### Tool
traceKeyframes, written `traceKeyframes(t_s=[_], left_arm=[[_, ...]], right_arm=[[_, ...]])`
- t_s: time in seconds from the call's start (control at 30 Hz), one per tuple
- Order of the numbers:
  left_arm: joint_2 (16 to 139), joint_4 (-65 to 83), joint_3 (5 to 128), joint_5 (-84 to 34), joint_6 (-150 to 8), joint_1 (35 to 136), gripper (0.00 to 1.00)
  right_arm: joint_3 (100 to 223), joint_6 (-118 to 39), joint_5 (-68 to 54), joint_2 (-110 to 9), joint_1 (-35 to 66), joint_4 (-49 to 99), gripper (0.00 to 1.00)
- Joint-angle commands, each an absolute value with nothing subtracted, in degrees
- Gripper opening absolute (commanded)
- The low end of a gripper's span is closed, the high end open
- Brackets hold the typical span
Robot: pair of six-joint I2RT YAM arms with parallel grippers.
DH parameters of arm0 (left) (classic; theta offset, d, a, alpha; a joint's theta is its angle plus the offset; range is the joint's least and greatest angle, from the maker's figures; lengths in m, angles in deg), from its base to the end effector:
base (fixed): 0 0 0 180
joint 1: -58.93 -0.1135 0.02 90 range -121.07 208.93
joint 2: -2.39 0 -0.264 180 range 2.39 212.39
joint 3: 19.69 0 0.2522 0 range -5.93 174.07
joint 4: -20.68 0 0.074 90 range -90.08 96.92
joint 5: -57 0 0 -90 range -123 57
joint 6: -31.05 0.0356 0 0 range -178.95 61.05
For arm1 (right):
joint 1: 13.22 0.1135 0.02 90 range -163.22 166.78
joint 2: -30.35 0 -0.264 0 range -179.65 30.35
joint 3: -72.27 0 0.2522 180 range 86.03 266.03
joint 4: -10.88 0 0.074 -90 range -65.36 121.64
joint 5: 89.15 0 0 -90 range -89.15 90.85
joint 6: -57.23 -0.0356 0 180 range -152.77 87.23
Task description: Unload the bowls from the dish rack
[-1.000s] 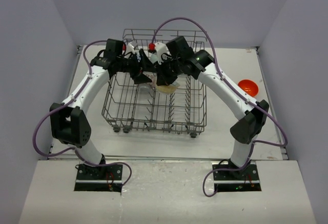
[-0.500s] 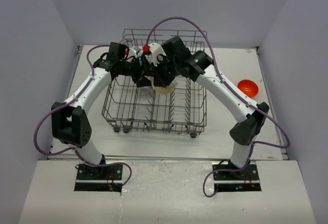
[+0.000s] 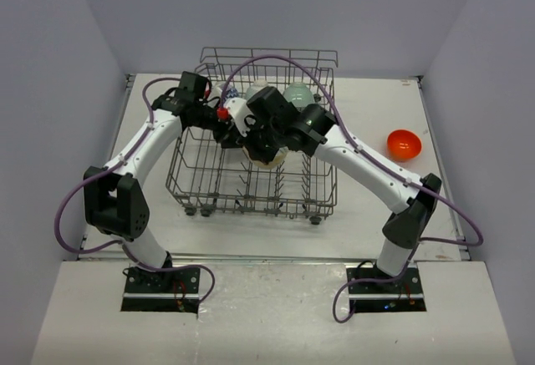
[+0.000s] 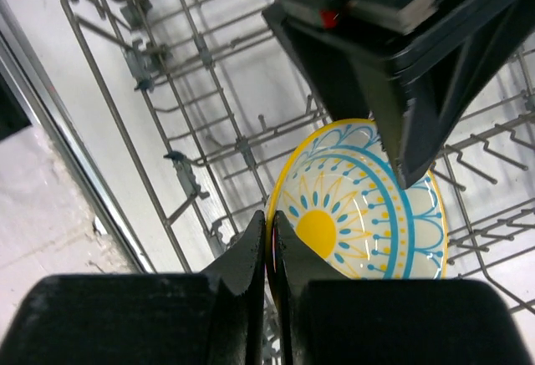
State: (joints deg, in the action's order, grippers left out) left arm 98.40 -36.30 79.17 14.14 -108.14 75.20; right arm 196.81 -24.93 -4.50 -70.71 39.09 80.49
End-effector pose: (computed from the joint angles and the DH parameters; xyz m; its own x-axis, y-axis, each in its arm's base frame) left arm 0.3355 -0.1251 0.3090 -0.9647 -0.2548 0.0666 -0.1948 0.5199 -0.8317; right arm 0.2284 0.3010 0.3942 -0.3238 -0.6412 -0.6957 -0.8798 0.4746 -0.0279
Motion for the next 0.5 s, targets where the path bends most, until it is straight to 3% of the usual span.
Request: traceKeyframes(t_s=[0.0, 0.27, 0.47], left_arm=[[96.0, -42.1, 81.0, 18.8, -105.4, 76.3, 0.48], [96.6, -54.6, 83.7, 17.6, -98.2, 77.5, 0.47], [97.1, -59.2, 83.8, 16.8, -94.9, 78.6, 0.54]], right_arm=[[194.1, -21.2, 0.8, -67.1, 41.7, 76.8, 0.0], [191.2, -20.9, 2.9, -64.3, 42.3, 76.4, 0.0], [192.7, -21.4, 1.6, -64.9, 42.6, 77.1, 0.0]])
